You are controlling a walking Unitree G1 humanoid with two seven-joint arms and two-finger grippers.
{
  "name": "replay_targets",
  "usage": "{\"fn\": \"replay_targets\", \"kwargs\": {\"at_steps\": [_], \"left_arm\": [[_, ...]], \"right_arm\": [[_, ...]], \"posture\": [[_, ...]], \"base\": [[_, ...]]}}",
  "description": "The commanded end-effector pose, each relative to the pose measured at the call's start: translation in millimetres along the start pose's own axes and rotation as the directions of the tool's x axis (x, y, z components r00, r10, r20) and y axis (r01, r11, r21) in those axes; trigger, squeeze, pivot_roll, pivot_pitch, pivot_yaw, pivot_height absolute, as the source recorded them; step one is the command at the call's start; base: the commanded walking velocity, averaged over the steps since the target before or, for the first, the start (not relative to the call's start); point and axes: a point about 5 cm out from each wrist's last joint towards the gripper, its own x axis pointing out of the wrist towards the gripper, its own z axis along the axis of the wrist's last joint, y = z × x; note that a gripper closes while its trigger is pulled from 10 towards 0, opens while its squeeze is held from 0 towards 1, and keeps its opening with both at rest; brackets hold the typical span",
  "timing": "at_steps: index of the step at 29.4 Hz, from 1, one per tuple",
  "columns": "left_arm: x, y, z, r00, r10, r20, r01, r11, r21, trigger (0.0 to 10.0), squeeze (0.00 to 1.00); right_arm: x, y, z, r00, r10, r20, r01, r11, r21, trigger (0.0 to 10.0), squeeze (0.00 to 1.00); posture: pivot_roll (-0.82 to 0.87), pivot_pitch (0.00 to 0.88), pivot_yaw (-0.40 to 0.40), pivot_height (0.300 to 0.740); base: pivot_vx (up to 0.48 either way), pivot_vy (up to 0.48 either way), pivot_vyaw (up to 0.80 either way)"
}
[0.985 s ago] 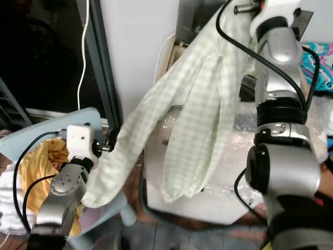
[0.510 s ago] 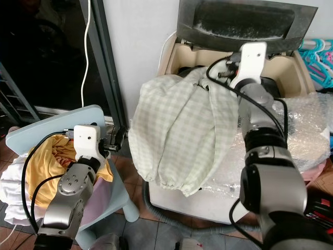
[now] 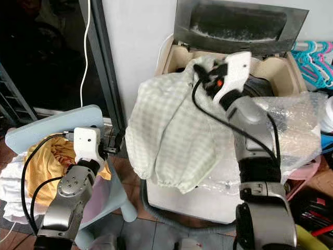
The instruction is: Clothes washing
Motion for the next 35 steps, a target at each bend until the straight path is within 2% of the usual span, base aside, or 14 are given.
{"fn": "replay_targets", "kwargs": {"at_steps": [1,6,10,11,13,14,20,22,23,24,25,28,30,35], "left_arm": [[1.8,-1.8,2.0,1.000,-0.008,-0.003,0.008,1.000,0.013,10.0,0.00],[0.7,-0.2,1.6,1.000,-0.005,-0.007,0.005,1.000,0.017,10.0,0.00],[-0.9,0.7,0.5,1.000,-0.004,-0.013,0.005,1.000,0.021,10.0,0.00],[-1.0,0.5,0.5,1.000,-0.005,-0.013,0.005,1.000,0.022,10.0,0.00],[-1.1,0.4,0.6,1.000,-0.005,-0.014,0.006,1.000,0.023,10.0,0.00],[-0.8,0.2,0.8,1.000,-0.006,-0.014,0.006,1.000,0.023,10.0,0.00],[-0.6,0.2,0.8,1.000,-0.004,-0.019,0.005,1.000,0.028,10.0,0.00],[-0.5,0.6,0.4,1.000,-0.004,-0.020,0.005,1.000,0.030,10.0,0.00],[-0.4,0.7,0.3,1.000,-0.004,-0.021,0.004,1.000,0.030,10.0,0.00],[-0.2,0.8,0.2,1.000,-0.004,-0.021,0.004,1.000,0.030,10.0,0.00],[0.0,0.8,0.2,1.000,-0.003,-0.022,0.004,1.000,0.031,10.0,0.00],[1.0,0.6,0.1,1.000,-0.002,-0.022,0.003,0.999,0.033,10.0,0.00],[2.4,0.5,0.5,1.000,0.000,-0.019,0.000,0.999,0.035,10.0,0.00],[3.0,1.0,0.8,1.000,0.003,-0.018,-0.003,0.999,0.038,10.0,0.00]], "right_arm": [[1.1,0.8,-7.4,0.998,-0.027,-0.058,0.025,0.999,-0.048,10.0,1.00],[-0.3,2.8,-12.7,0.996,-0.064,-0.068,0.062,0.997,-0.041,10.0,1.00],[-0.2,18.9,-30.5,0.986,-0.046,-0.162,0.035,0.997,-0.074,10.0,1.00],[0.4,25.2,-37.0,0.982,-0.051,-0.181,0.039,0.997,-0.068,5.7,1.00],[1.3,30.3,-42.1,0.979,-0.053,-0.197,0.041,0.997,-0.066,5.7,1.00],[1.6,36.6,-47.5,0.975,-0.044,-0.218,0.033,0.998,-0.054,0.0,1.00],[-1.2,45.0,-66.8,0.949,-0.105,-0.298,0.080,0.992,-0.094,0.0,1.00],[-1.6,37.7,-68.0,0.940,-0.155,-0.305,0.132,0.987,-0.094,0.0,0.76],[-1.7,32.6,-67.9,0.934,-0.187,-0.306,0.166,0.982,-0.093,0.0,0.13],[-1.8,29.3,-67.7,0.929,-0.207,-0.307,0.188,0.978,-0.091,0.0,0.13],[-2.2,22.9,-67.1,0.919,-0.243,-0.312,0.226,0.970,-0.090,0.0,0.00],[-3.7,3.7,-64.7,0.886,-0.331,-0.324,0.323,0.943,-0.079,0.0,0.00],[-8.1,-29.1,-57.5,0.824,-0.451,-0.343,0.445,0.890,-0.099,0.0,0.00],[-14.0,-63.4,-39.4,0.762,-0.560,-0.325,0.567,0.819,-0.083,0.0,0.00]], "posture": [[-0.06,0.000,-0.004,0.740],[-0.05,0.000,-0.003,0.740],[-0.05,0.000,-0.003,0.740],[-0.05,0.000,-0.003,0.740],[-0.05,0.000,-0.003,0.740],[-0.05,0.000,-0.005,0.740],[-0.04,0.000,-0.006,0.740],[-0.04,0.000,-0.005,0.740],[-0.04,0.000,-0.006,0.740],[-0.04,0.000,-0.006,0.740],[-0.04,0.000,-0.007,0.740],[-0.04,0.000,-0.010,0.740],[-0.04,0.000,-0.013,0.740],[-0.04,0.000,-0.016,0.740]], "base": [[0.000,0.000,0.00],[0.000,0.000,0.00],[0.000,0.000,0.00],[0.000,0.000,0.00],[0.000,0.000,0.00],[0.000,0.000,0.00],[0.000,0.000,0.00],[0.000,0.000,0.00],[0.000,0.000,0.00],[0.000,0.000,0.00],[0.000,0.000,0.00],[0.000,0.000,0.00],[0.000,0.000,0.00],[0.000,0.000,0.00]]}}
